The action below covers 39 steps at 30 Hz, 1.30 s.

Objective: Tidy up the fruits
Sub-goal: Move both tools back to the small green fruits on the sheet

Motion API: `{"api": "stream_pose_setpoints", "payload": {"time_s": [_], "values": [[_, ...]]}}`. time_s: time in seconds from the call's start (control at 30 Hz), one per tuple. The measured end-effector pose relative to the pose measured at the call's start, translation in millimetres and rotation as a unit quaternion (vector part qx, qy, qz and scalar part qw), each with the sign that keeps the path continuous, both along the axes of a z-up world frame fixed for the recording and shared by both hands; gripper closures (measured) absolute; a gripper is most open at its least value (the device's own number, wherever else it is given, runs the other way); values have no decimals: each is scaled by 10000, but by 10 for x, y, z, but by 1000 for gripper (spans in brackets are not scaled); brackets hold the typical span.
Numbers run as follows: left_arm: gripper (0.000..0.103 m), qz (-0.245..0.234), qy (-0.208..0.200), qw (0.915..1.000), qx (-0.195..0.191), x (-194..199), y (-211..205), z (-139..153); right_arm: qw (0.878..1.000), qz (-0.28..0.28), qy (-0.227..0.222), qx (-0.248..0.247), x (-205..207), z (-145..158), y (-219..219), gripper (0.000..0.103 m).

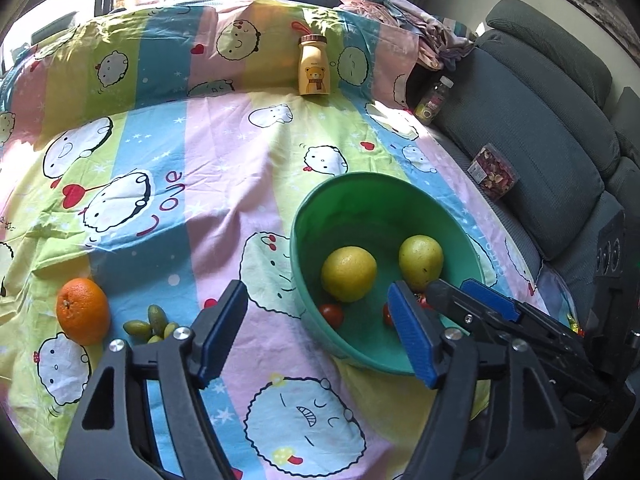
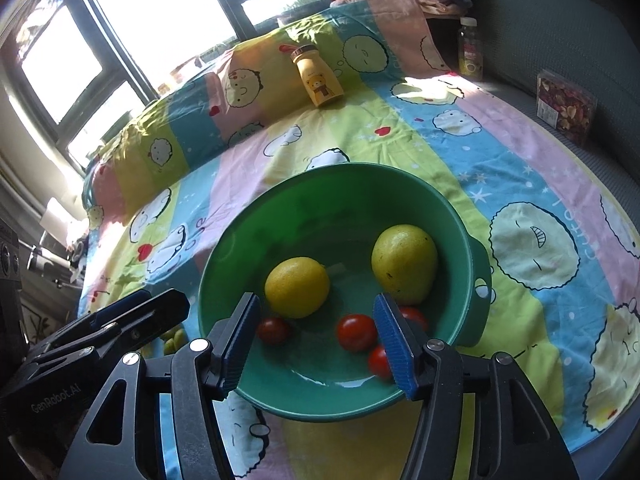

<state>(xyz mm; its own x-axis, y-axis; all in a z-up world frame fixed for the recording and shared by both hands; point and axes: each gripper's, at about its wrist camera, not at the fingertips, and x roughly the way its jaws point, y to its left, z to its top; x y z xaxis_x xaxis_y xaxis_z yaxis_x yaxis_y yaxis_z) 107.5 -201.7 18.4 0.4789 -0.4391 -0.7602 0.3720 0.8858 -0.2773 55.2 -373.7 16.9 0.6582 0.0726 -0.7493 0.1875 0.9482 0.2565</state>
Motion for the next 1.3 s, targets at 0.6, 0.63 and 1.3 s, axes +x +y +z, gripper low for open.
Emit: {"api": "stream_pose_setpoints", "payload": {"time_s": [0.6,0.63,1.3], "values": [[23,2603,442,9645,41,-171,1934,-458,9924,1179,55,-361,135,-72,1040,32],[23,2837,493,9576,76,-219,2010,-487,9916,1241,74,-362,154,-96,1095,32],[25,2517,576,9658,-232,-188,1965,-786,9845,1667,422,-340,407,-491,1653,48]]}}
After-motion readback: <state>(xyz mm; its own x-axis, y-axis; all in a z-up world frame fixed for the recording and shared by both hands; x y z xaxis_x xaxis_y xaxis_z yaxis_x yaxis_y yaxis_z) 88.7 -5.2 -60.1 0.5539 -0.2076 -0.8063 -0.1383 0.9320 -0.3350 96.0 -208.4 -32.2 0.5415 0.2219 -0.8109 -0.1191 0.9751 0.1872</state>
